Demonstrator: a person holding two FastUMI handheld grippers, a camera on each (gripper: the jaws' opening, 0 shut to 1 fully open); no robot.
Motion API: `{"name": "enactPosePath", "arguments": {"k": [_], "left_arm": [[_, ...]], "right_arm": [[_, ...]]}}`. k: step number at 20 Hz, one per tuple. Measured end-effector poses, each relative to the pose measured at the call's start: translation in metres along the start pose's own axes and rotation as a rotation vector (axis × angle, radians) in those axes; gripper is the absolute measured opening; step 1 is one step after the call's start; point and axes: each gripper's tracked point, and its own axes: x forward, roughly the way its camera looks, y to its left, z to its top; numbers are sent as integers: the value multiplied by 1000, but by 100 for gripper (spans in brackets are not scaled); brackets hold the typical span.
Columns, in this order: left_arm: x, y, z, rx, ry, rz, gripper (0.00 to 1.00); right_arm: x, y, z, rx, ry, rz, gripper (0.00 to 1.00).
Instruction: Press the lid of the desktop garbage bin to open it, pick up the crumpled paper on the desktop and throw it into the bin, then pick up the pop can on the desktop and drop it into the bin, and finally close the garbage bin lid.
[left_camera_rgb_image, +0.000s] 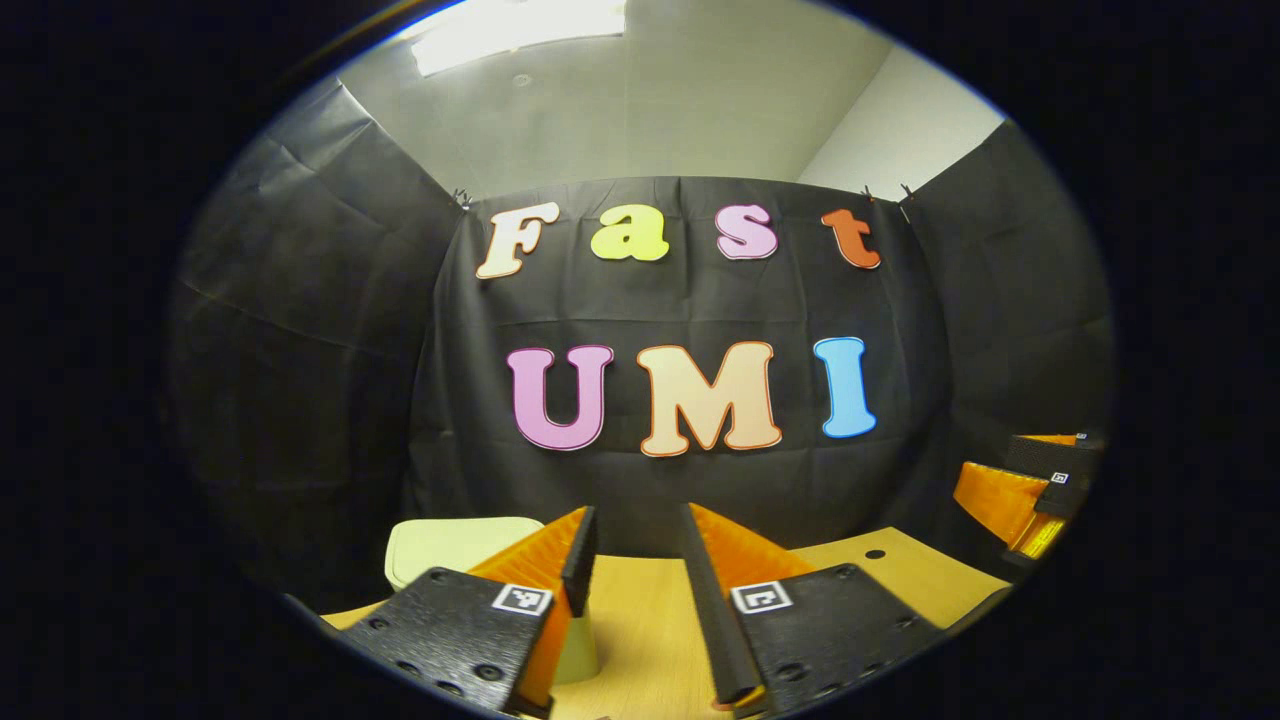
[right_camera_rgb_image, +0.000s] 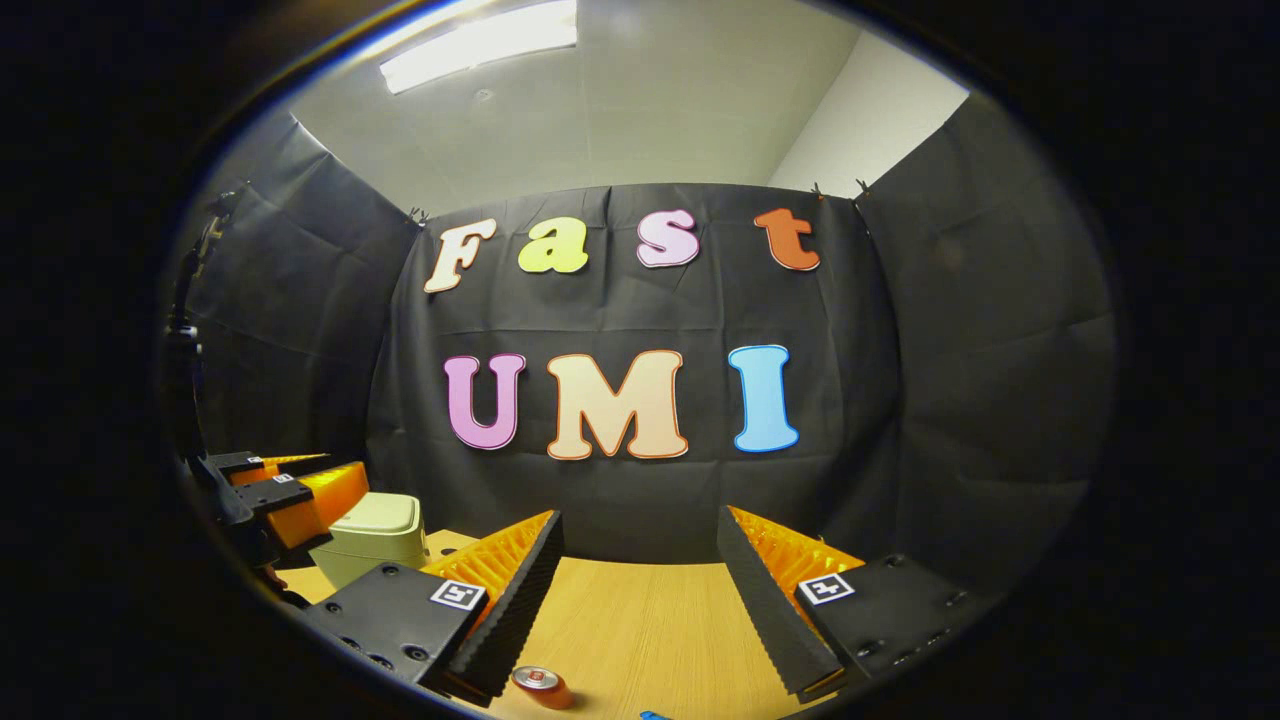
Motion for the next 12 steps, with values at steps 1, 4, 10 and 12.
{"name": "enactPosePath", "arguments": {"k": [1,4,10,12], "left_arm": [[0,4,0,7,-1,15,44],[2,20,-2,10,3,67,14],[10,58,-7,39,10,147,0],[16,66,-6,34,7,149,0]], "right_arm": [[-1,0,-2,0,4,1,97],[1,2,-6,4,16,5,97],[3,6,-14,9,34,1,97],[2,7,-18,7,46,-3,97]]}}
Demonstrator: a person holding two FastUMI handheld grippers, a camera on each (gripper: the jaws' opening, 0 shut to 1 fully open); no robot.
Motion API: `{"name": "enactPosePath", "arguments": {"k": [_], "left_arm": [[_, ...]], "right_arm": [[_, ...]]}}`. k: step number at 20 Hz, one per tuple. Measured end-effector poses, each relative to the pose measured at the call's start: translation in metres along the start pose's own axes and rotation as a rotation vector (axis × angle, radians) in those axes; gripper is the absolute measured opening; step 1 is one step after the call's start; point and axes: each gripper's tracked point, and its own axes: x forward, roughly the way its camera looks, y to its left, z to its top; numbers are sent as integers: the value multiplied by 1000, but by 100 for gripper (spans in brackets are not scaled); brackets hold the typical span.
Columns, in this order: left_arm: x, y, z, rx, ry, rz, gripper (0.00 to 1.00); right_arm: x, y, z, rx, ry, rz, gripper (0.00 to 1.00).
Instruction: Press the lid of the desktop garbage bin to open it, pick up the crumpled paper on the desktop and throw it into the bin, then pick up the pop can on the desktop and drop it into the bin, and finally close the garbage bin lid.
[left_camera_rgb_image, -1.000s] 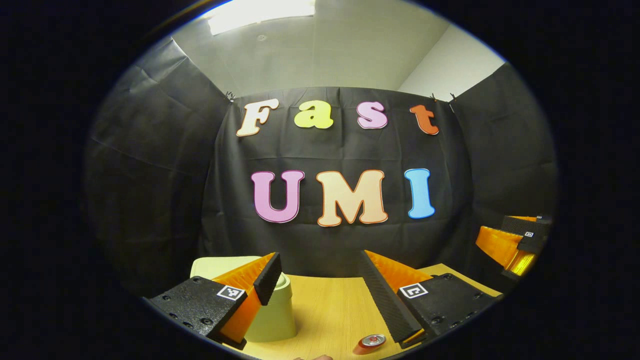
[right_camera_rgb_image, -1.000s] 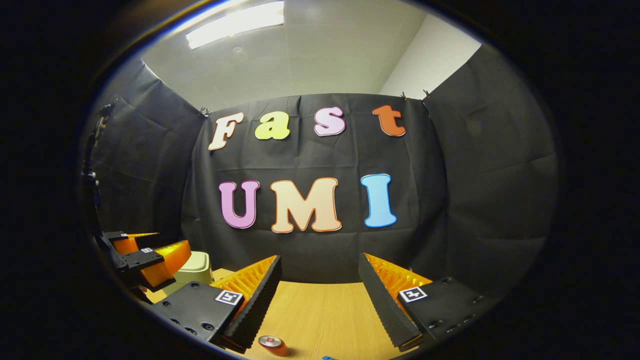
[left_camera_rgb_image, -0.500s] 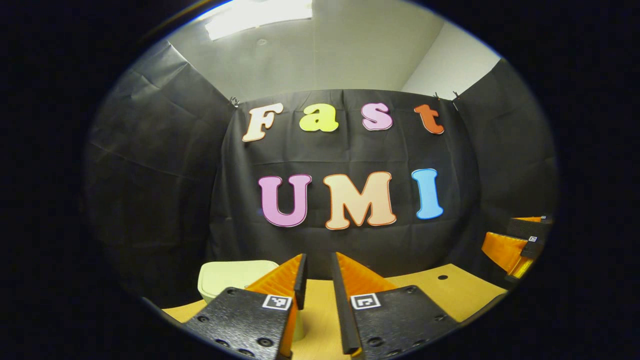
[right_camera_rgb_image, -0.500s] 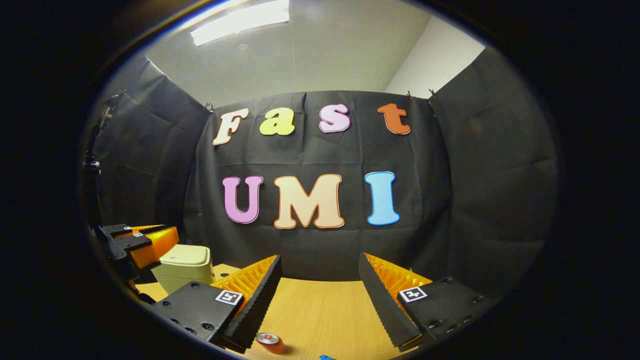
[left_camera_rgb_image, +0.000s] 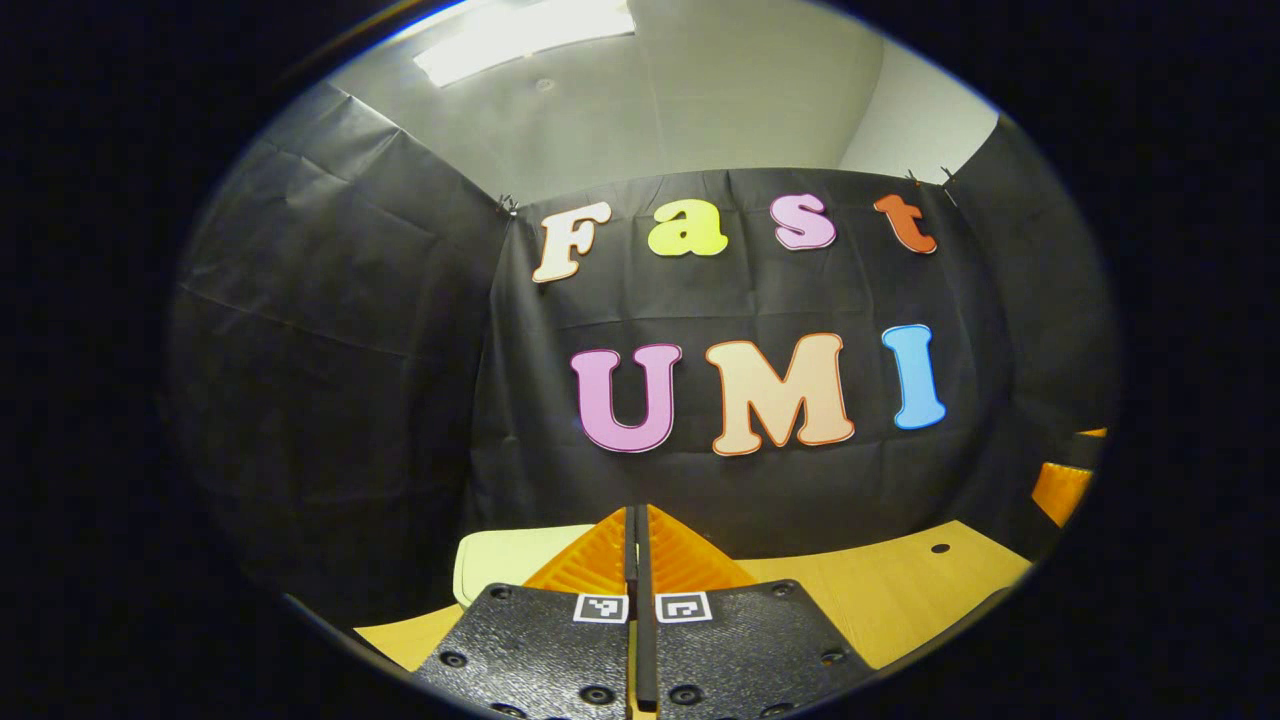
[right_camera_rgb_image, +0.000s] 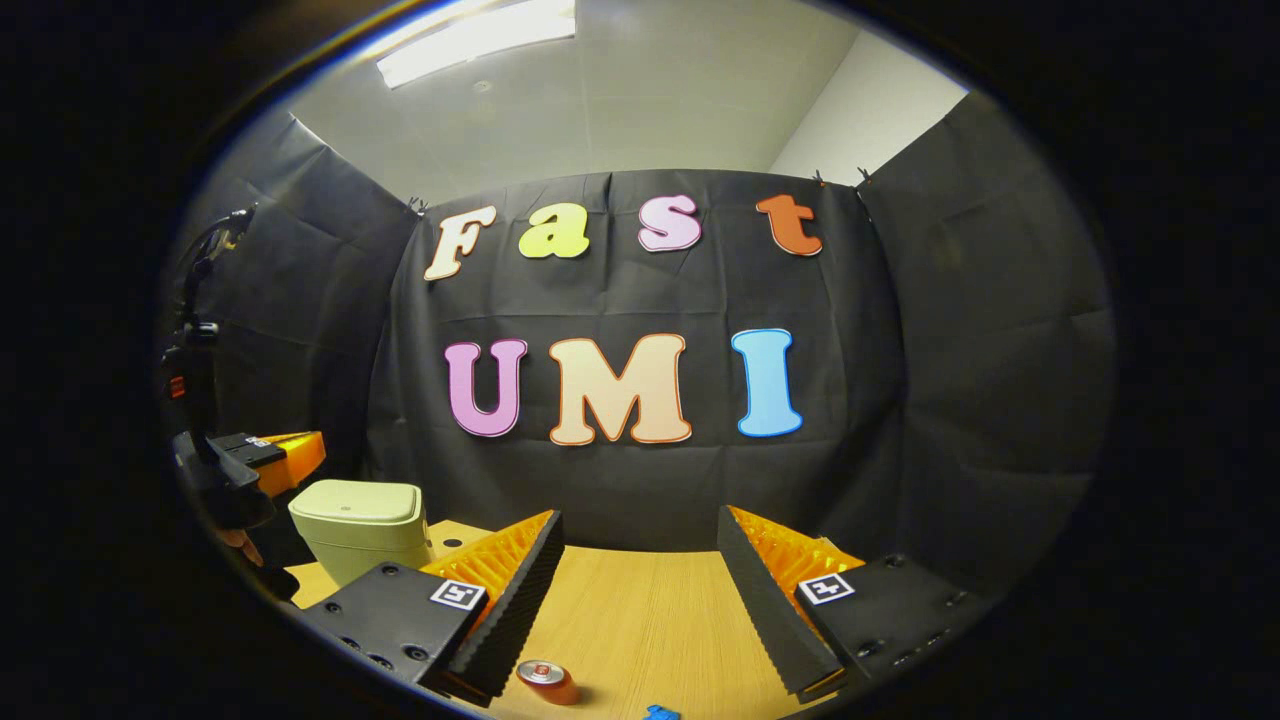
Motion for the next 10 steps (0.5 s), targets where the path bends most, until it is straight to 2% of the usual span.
{"name": "enactPosePath", "arguments": {"k": [5,10], "left_arm": [[23,37,-21,1,55,68,0],[42,55,-59,-44,141,80,0]], "right_arm": [[0,0,-14,-8,42,-26,97],[0,2,-38,-1,119,-40,97]]}}
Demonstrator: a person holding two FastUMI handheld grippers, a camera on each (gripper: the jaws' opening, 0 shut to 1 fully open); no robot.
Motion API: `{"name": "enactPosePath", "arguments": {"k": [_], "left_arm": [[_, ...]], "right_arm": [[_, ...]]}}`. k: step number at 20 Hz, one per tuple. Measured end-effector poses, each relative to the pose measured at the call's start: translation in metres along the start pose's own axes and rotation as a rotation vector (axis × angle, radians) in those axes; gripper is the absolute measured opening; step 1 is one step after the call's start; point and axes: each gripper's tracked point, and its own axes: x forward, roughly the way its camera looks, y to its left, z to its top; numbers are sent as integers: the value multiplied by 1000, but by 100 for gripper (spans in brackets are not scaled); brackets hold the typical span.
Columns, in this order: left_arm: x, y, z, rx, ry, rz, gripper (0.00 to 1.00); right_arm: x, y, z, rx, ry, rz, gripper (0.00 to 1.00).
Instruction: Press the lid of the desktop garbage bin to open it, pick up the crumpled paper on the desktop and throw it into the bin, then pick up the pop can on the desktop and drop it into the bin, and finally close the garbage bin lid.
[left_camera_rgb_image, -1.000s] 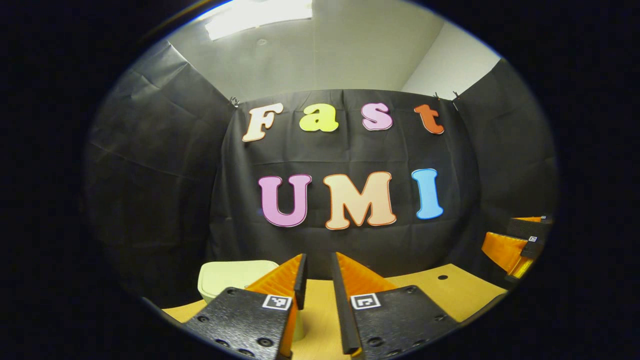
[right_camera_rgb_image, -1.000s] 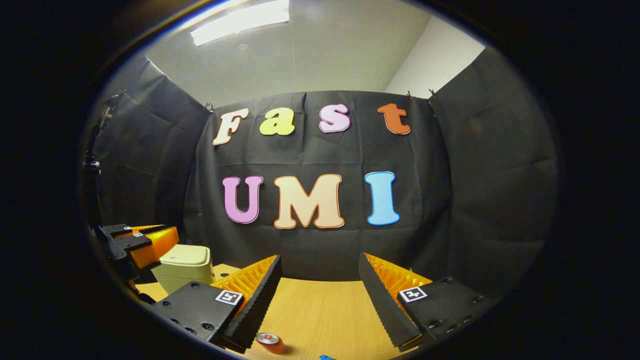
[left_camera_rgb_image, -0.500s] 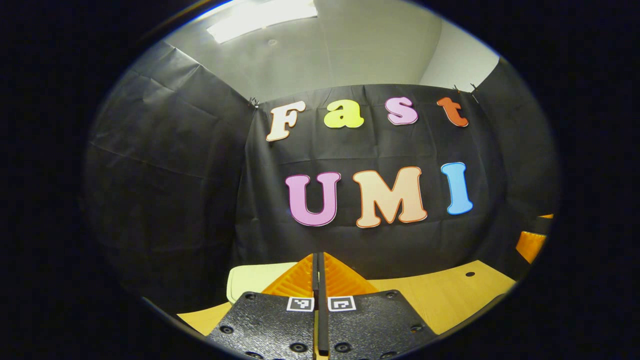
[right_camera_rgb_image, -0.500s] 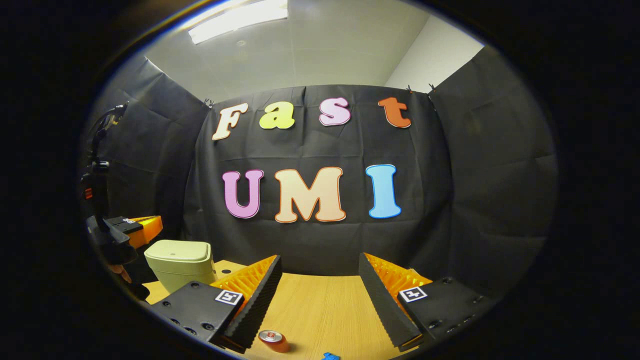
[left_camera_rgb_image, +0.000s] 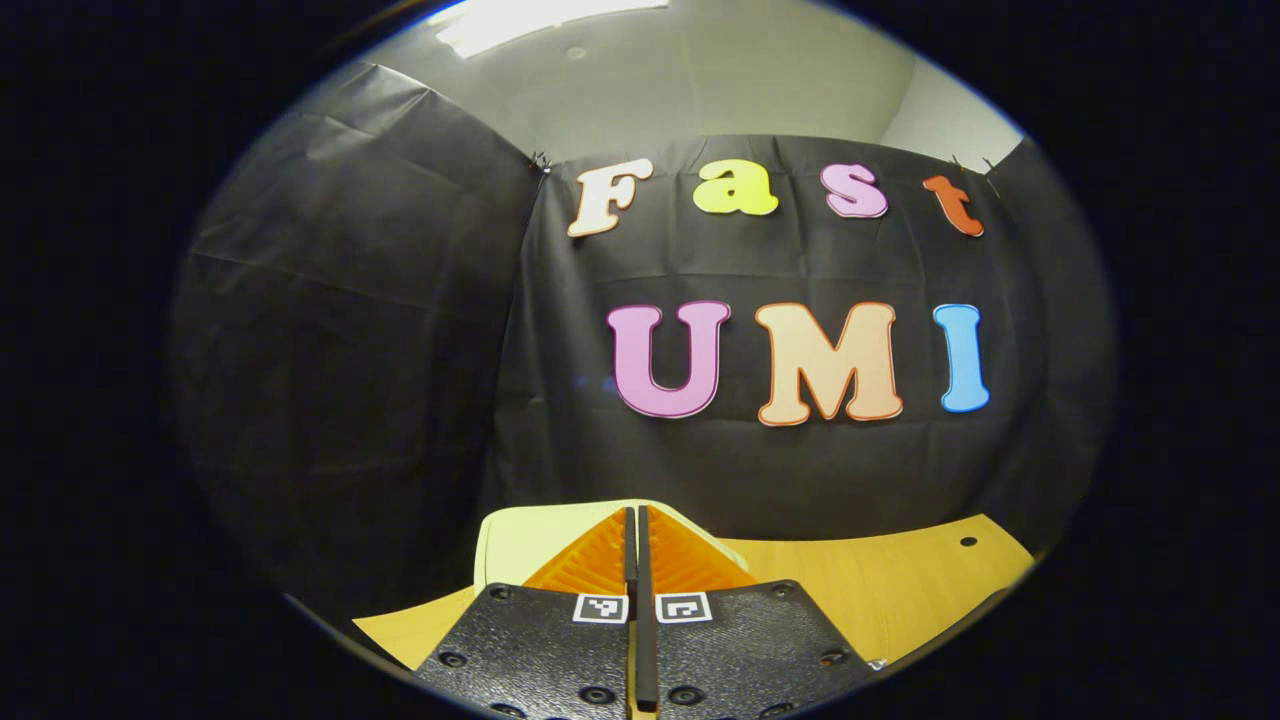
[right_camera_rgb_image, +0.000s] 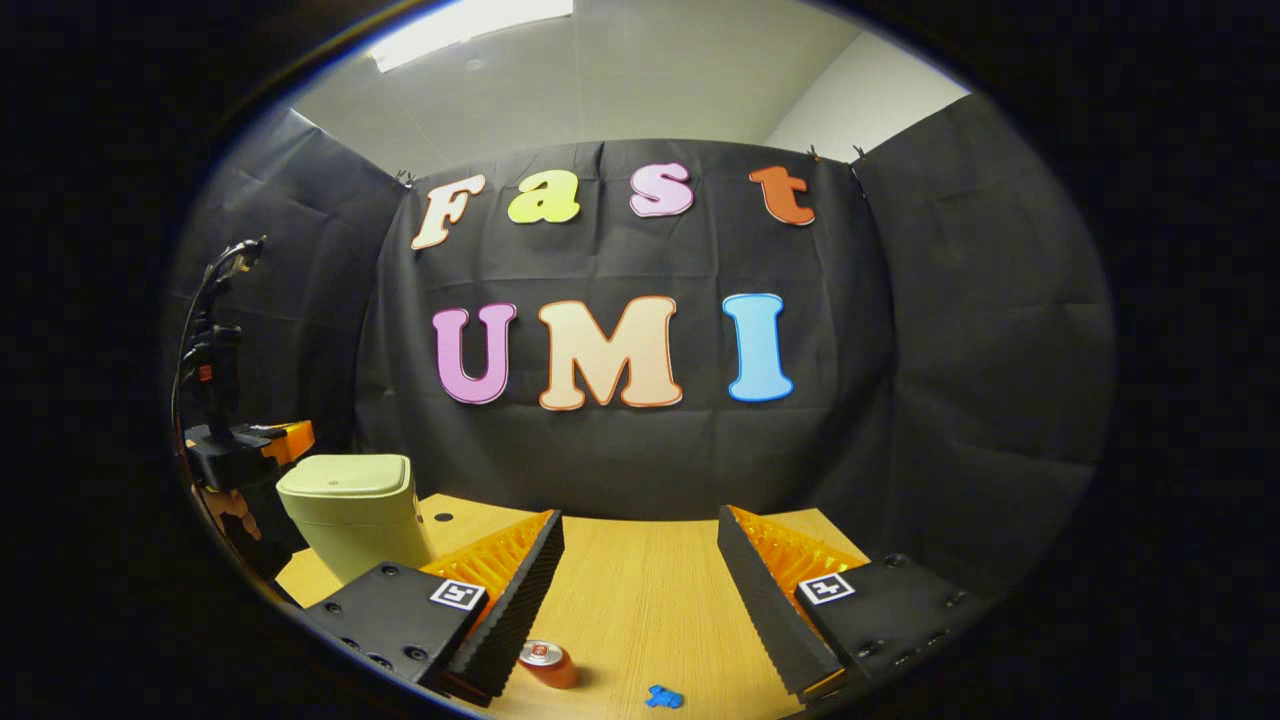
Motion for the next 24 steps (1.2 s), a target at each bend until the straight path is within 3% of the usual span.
{"name": "enactPosePath", "arguments": {"k": [7,8,12,15,18,20,24], "left_arm": [[16,8,-70,-20,203,-17,0],[18,7,-57,3,125,-28,0],[18,7,-64,84,58,-36,0],[18,4,-62,-49,59,-52,0],[16,6,-57,2,18,-58,0],[14,5,-46,-41,12,-60,0],[8,0,6,-33,-103,-65,0]], "right_arm": [[0,17,-18,-36,62,25,98],[1,20,-19,-43,64,30,97],[5,25,-27,-57,86,44,98],[8,29,-32,-59,97,62,98],[11,35,-25,-62,79,94,98],[16,33,-20,-74,66,100,98],[22,27,-27,-95,83,109,98]]}}
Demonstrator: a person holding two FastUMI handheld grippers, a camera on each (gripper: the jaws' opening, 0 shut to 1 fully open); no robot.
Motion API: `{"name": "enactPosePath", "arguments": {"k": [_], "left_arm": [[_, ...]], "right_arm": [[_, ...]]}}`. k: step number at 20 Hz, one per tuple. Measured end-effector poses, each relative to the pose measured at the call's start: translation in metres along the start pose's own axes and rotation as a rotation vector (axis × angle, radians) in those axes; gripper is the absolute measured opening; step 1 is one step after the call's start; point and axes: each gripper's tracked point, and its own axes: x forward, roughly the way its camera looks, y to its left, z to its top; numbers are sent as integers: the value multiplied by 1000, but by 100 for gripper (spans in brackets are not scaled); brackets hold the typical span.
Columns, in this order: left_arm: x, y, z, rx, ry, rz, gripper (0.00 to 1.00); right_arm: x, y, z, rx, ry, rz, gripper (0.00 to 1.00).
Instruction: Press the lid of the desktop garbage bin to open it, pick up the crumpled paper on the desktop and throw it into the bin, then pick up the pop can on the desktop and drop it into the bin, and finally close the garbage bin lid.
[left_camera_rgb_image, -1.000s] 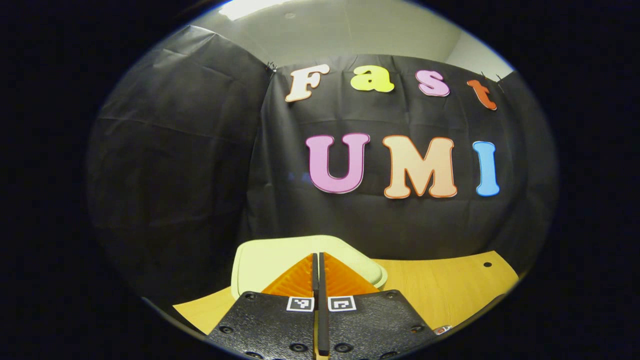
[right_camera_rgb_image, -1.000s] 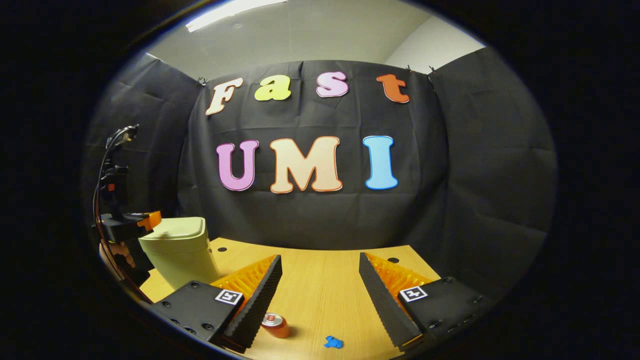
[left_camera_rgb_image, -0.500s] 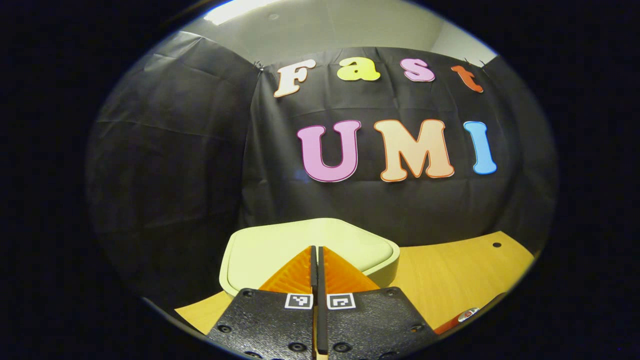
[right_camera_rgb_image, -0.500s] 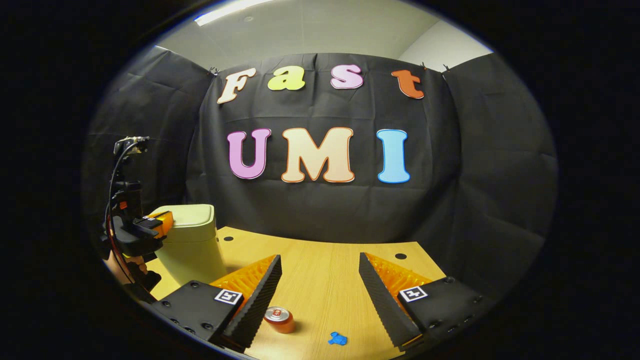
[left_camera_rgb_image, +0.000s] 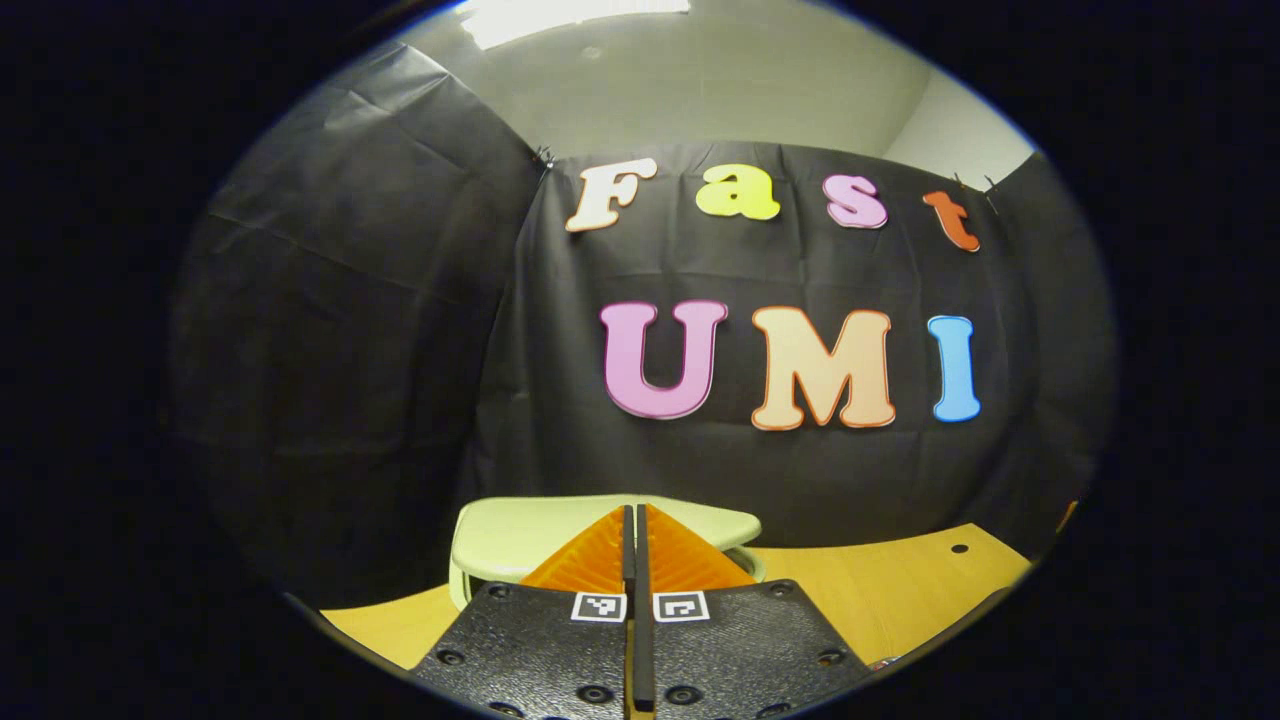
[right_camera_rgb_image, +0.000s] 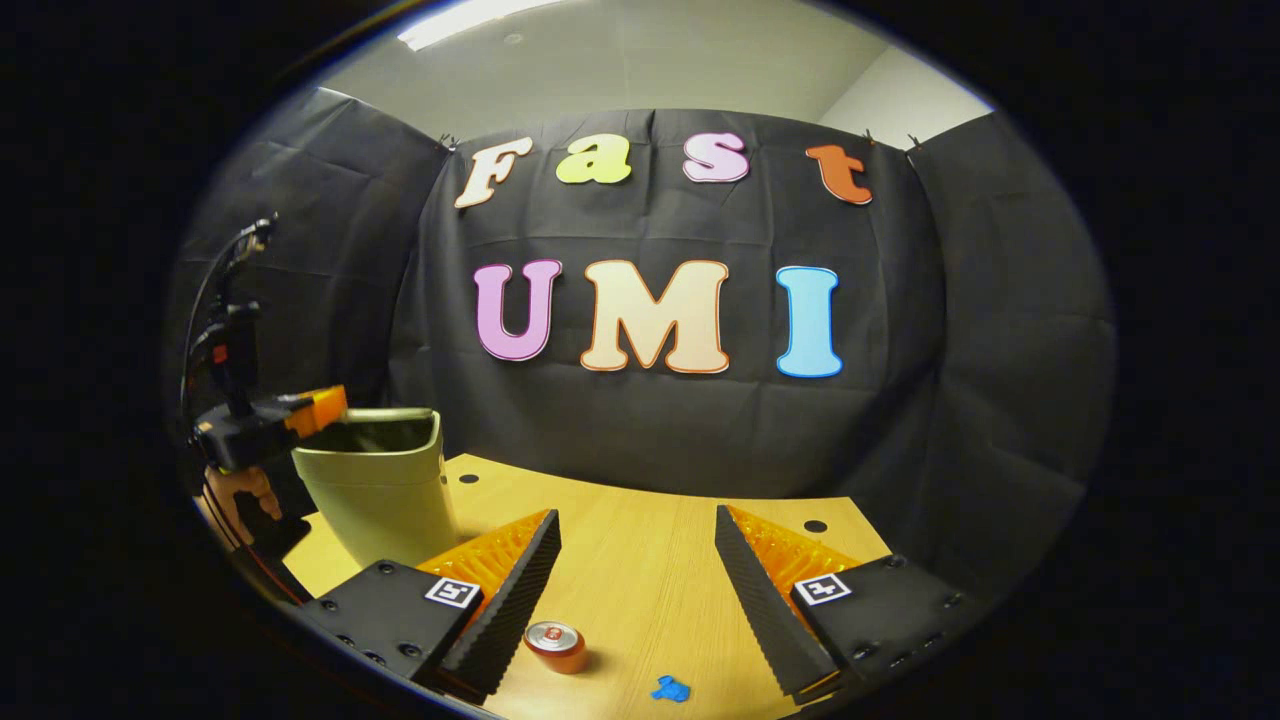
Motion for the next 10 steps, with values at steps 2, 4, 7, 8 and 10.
{"name": "enactPosePath", "arguments": {"k": [2,4,7,8,10], "left_arm": [[-6,-8,15,4,-35,-19,0],[-14,-19,19,-5,-36,-43,0],[-27,-35,19,-11,-26,-86,4],[-32,-42,20,-6,-30,-104,10],[-40,-61,14,5,-14,-169,24]], "right_arm": [[3,-4,-4,-4,12,3,98],[6,-8,-13,0,32,4,98],[11,-15,-30,14,71,8,100],[14,-18,-35,13,87,5,99],[21,-22,-51,5,117,4,98]]}}
